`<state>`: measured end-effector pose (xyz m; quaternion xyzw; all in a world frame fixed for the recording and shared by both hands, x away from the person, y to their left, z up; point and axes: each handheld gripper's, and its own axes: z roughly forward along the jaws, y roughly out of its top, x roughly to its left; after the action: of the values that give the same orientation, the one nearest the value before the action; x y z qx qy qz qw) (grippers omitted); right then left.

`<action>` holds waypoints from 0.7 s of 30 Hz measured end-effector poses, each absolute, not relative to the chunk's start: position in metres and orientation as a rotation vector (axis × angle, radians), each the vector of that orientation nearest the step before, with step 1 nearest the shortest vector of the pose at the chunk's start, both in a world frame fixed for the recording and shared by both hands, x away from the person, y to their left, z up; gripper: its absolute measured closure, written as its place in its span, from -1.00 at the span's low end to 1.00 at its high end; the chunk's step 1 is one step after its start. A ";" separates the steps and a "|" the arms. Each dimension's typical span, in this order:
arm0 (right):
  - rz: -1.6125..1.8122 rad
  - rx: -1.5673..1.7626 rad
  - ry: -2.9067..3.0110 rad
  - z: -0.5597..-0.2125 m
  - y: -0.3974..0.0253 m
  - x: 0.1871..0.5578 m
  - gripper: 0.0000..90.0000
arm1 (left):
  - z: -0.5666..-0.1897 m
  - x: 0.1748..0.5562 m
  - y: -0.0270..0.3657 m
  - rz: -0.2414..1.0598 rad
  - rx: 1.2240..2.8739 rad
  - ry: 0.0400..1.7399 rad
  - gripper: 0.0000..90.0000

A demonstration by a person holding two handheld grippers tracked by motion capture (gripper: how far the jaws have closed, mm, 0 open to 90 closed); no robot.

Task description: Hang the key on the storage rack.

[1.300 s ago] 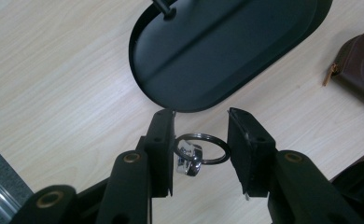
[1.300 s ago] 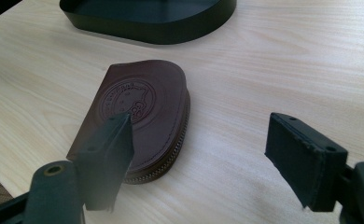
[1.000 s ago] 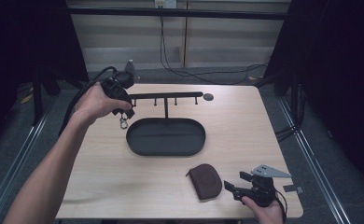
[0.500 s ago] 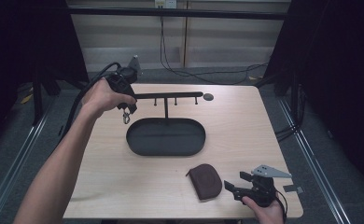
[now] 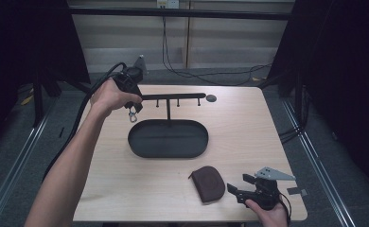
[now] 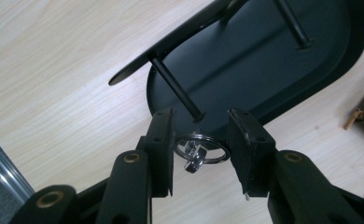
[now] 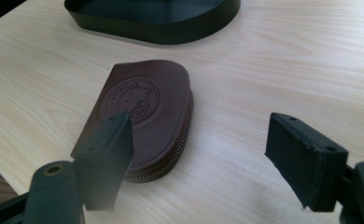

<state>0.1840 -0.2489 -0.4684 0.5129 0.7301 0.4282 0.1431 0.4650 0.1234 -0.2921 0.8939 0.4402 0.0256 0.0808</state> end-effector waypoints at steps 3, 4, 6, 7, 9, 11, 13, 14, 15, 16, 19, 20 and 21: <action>1.236 1.480 2.105 -0.468 -0.249 0.184 -0.49 | -0.294 0.468 0.122 0.068 2.659 1.329 0.39; 1.236 1.479 2.106 -0.468 -0.249 0.184 -0.49 | -0.295 0.468 0.121 0.069 2.656 1.340 0.39; 1.235 1.478 2.106 -0.468 -0.249 0.184 -0.49 | -0.297 0.470 0.122 0.077 2.650 1.345 0.39; 1.235 1.478 2.106 -0.468 -0.249 0.184 -0.49 | -0.298 0.471 0.121 0.077 2.652 1.349 0.39; 1.235 1.478 2.107 -0.468 -0.249 0.184 -0.49 | -0.298 0.472 0.121 0.075 2.649 1.344 0.39; 1.235 1.477 2.108 -0.468 -0.249 0.184 -0.49 | -0.299 0.472 0.119 0.079 2.641 1.351 0.39; 1.234 1.478 2.107 -0.468 -0.249 0.184 -0.49 | -0.300 0.473 0.119 0.074 2.634 1.354 0.39; 1.234 1.478 2.105 -0.468 -0.249 0.184 -0.49 | -0.301 0.473 0.118 0.082 2.642 1.353 0.39; 1.234 1.478 2.104 -0.468 -0.249 0.184 -0.49 | -0.302 0.474 0.118 0.078 2.647 1.348 0.39; 1.235 1.478 2.103 -0.468 -0.249 0.184 -0.49 | -0.302 0.474 0.118 0.083 2.643 1.349 0.39; 1.234 1.479 2.104 -0.468 -0.249 0.184 -0.49 | -0.303 0.474 0.118 0.087 2.634 1.356 0.39; 1.233 1.477 2.105 -0.468 -0.249 0.184 -0.49 | -0.303 0.474 0.118 0.090 2.633 1.358 0.39; 1.233 1.476 2.105 -0.468 -0.249 0.184 -0.49 | -0.304 0.474 0.118 0.088 2.629 1.360 0.39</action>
<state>0.1841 -0.2488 -0.4684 0.5123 0.7305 0.4279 0.1444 0.4738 0.1182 -0.3036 0.8843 0.4573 0.0295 0.0899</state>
